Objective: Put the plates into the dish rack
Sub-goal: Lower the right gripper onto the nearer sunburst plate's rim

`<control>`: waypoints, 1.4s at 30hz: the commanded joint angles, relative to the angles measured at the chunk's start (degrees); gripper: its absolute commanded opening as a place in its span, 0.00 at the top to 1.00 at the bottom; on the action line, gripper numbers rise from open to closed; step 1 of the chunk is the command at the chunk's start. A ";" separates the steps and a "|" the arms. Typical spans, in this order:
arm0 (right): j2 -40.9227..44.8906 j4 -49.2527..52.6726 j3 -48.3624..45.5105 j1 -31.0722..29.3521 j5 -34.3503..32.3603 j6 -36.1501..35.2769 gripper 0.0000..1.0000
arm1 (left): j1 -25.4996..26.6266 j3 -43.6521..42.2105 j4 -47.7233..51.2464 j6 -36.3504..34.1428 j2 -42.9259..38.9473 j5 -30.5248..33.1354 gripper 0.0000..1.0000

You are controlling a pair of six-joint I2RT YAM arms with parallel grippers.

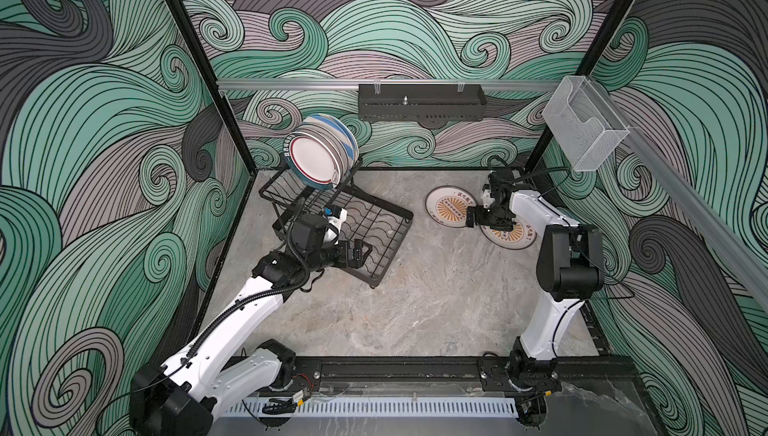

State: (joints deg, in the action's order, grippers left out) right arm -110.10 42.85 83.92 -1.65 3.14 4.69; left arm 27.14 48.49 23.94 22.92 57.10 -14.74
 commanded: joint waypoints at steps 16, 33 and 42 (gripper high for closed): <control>-4.86 0.36 -0.55 1.64 2.23 0.23 0.00 | 0.36 -2.62 -0.04 0.81 -2.06 2.26 0.01; -1.28 -3.14 -8.55 1.22 5.96 2.54 0.00 | 0.31 -2.73 0.33 1.09 -1.69 3.20 0.01; 4.17 -4.88 -15.13 -0.41 6.83 4.19 0.00 | 0.24 -2.78 1.43 1.51 -1.29 4.77 0.01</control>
State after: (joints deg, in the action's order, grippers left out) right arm -107.61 36.86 70.94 -1.43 7.53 7.42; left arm 27.14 45.93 24.08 23.81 55.90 -11.51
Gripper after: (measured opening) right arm 0.995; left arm 0.986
